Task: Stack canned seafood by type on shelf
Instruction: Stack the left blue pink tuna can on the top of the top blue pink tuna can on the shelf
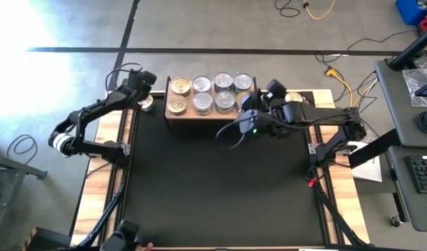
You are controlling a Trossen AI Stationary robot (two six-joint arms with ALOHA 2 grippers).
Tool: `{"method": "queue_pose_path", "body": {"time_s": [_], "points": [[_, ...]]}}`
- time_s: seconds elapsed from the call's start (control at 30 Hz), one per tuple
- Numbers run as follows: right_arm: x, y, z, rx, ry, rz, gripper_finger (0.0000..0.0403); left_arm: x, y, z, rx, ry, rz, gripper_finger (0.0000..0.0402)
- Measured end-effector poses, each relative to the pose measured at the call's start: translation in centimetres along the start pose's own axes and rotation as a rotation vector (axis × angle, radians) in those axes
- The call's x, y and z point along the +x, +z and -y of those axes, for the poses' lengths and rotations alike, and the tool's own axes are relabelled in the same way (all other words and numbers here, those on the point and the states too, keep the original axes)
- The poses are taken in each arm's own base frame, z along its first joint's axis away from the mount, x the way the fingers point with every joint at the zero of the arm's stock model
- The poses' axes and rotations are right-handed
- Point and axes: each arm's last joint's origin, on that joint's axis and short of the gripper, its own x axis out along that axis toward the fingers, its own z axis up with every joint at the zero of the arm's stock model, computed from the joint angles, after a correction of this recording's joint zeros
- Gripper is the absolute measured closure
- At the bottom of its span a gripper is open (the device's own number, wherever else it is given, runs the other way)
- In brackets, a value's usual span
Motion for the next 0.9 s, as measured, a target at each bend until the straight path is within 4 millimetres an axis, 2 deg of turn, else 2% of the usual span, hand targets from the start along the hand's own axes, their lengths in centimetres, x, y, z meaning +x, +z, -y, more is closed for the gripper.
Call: {"method": "queue_pose_path", "body": {"time_s": [0.17,0.23,0.33,0.43,0.5,0.73,0.8,0.9], "points": [[0.9,0.2,2.2,-0.026,-0.041,-0.018,0.0390,0.5,-0.7,-1.0,-0.051,0.104,0.042,0.0401],[1.2,0.4,3.0,-0.031,-0.042,-0.025,0.0390,0.7,-0.8,-1.4,-0.135,0.136,0.050,0.0401],[1.5,0.9,4.3,-0.046,0.044,-0.036,0.0390,1.1,-1.4,-2.9,-0.279,0.241,0.054,0.0402],[1.8,1.2,5.4,-0.080,0.171,-0.027,0.0390,1.6,-1.9,-3.6,-0.340,0.280,0.060,0.0402],[2.1,1.4,5.7,-0.107,0.234,-0.013,0.0390,1.8,-2.4,-4.7,-0.347,0.351,0.064,0.0401],[2.3,1.5,6.4,-0.166,0.327,0.024,0.0390,2.5,-3.0,-4.3,-0.295,0.354,0.005,0.0401],[2.2,1.5,6.4,-0.182,0.350,0.029,0.0390,2.1,-3.3,-4.1,-0.274,0.377,-0.019,0.0401],[2.0,1.5,6.4,-0.191,0.399,0.038,0.0390,0.5,-4.1,-4.2,-0.220,0.454,-0.063,0.0401]]}}
